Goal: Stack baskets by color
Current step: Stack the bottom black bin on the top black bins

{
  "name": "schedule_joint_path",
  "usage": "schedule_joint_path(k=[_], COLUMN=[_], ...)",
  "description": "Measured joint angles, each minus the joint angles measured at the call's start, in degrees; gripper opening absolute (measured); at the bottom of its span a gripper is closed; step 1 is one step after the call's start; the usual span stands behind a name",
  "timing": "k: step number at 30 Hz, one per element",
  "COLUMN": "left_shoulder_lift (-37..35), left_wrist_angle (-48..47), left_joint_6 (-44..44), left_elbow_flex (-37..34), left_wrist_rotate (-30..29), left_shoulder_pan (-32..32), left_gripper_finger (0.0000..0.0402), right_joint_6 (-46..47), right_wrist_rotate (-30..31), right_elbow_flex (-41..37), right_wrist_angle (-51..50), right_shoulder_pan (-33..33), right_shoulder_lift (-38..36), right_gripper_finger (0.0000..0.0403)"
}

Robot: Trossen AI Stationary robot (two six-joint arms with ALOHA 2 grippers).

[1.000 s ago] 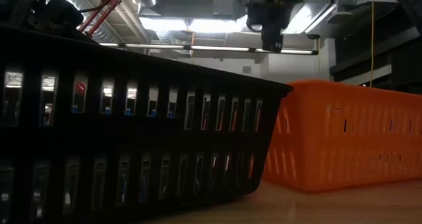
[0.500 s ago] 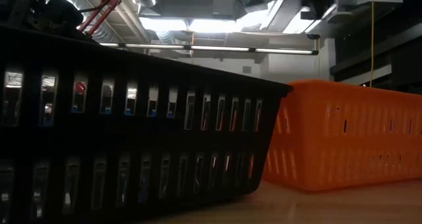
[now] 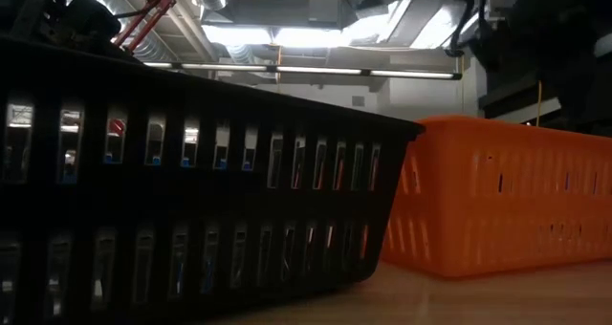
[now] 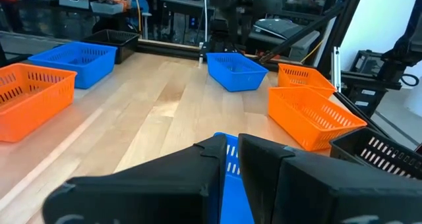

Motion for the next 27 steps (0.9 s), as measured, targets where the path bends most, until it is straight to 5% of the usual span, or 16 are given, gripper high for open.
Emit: schedule_joint_path(k=[12,21,27], left_shoulder_lift=[0.0,0.0,0.0], left_wrist_angle=[0.0,0.0,0.0], left_joint_6=[-0.2,-0.2,-0.2], left_elbow_flex=[0.0,0.0,0.0], left_wrist_rotate=[0.0,0.0,0.0], left_shoulder_pan=[0.0,0.0,0.0], left_gripper_finger=[0.0031,0.0031,0.0031], right_joint_6=[2.4,-13.2,-21.7], right_wrist_rotate=[-3.5,-2.2,2.9], right_elbow_flex=[-11.8,-5.8,0.1], right_wrist_angle=[14.9,39.1,40.7], right_shoulder_pan=[-1.3,-0.5,2.9], right_shoulder_lift=[0.0,0.5,6.4], right_gripper_finger=[0.0147,0.0147,0.0147])
